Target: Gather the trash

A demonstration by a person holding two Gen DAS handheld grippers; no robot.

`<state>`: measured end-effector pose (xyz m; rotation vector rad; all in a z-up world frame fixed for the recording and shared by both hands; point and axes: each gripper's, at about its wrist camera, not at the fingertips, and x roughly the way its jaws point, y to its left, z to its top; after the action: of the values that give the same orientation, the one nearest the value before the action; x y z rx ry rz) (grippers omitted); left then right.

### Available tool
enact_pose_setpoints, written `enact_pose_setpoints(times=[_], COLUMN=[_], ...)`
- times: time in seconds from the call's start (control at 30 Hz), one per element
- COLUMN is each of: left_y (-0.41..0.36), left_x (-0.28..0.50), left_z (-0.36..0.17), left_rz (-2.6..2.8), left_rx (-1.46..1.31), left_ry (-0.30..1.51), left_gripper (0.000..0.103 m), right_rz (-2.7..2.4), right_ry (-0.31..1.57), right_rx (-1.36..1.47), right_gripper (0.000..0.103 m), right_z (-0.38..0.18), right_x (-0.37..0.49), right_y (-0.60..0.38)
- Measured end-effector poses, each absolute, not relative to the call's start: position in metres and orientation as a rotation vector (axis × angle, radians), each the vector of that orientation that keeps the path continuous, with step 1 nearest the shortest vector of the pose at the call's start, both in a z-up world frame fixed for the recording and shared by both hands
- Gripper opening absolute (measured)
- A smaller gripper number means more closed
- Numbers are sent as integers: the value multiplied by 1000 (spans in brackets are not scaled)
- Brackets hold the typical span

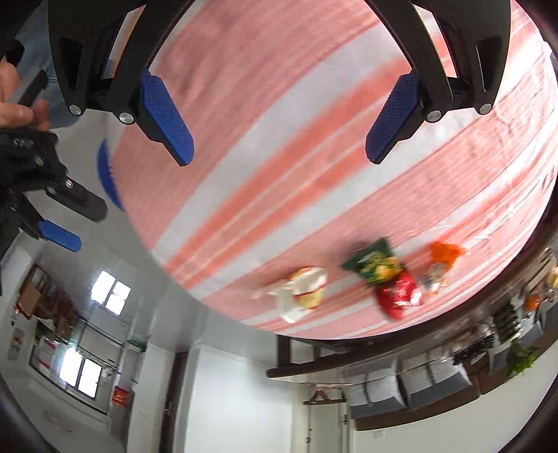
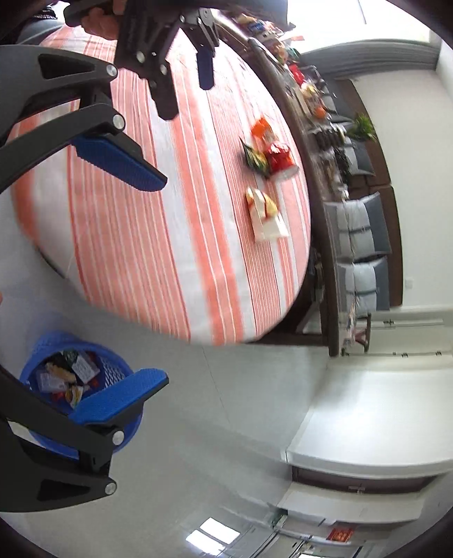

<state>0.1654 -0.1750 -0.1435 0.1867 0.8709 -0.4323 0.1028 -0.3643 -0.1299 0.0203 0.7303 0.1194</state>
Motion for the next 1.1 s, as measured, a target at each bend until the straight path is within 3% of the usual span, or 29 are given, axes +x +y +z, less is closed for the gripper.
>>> enact_pose_setpoints(times=[0.4,1.1], left_y=[-42,-44], left_x=[233,240], left_z=[-171,-174], left_rz=[-248,-252], left_rx=[138,127], left_ry=[959,967], left_gripper=[98,99], right_rz=[248,206], right_ry=[900,967], right_rx=[-97,-73], right_gripper=[99,98], right_z=[-159,-170], right_x=[194,200], right_y=[-243,-254])
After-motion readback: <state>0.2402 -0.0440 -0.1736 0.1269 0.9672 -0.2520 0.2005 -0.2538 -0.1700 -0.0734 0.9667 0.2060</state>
